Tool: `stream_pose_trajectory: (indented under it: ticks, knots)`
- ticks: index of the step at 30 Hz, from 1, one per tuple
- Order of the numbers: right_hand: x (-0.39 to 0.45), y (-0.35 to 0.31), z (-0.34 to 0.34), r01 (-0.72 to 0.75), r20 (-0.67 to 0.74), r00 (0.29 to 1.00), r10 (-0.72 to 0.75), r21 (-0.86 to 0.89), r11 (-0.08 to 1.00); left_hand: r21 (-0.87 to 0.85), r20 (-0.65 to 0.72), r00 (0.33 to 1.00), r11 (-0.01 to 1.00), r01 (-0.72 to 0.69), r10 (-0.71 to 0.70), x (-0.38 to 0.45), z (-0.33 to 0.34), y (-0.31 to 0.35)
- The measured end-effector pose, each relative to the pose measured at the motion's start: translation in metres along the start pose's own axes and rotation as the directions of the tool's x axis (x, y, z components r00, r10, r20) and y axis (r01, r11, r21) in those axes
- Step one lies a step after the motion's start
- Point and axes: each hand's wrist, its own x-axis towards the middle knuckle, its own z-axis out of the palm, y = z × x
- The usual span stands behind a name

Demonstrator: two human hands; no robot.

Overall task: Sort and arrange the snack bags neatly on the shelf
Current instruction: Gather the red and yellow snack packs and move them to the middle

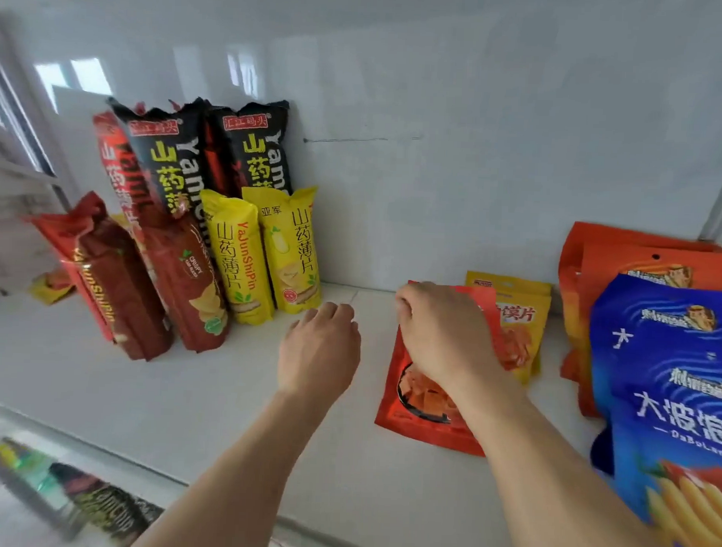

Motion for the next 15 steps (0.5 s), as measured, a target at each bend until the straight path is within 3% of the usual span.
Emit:
stream_pose_trajectory:
  ticks: [7,15]
  knots:
    - [-0.014,-0.092,0.033,0.229,0.107,0.967,-0.233,0.045,0.972,0.108,-0.013,0.998,0.992,0.065,-0.064,-0.035,-0.035,-0.105]
    - [-0.024,-0.231,0.061,0.241,0.165,0.948,-0.271,0.182,0.953,0.077,-0.039,0.985,0.982,0.170,-0.167,-0.085,-0.075,-0.250]
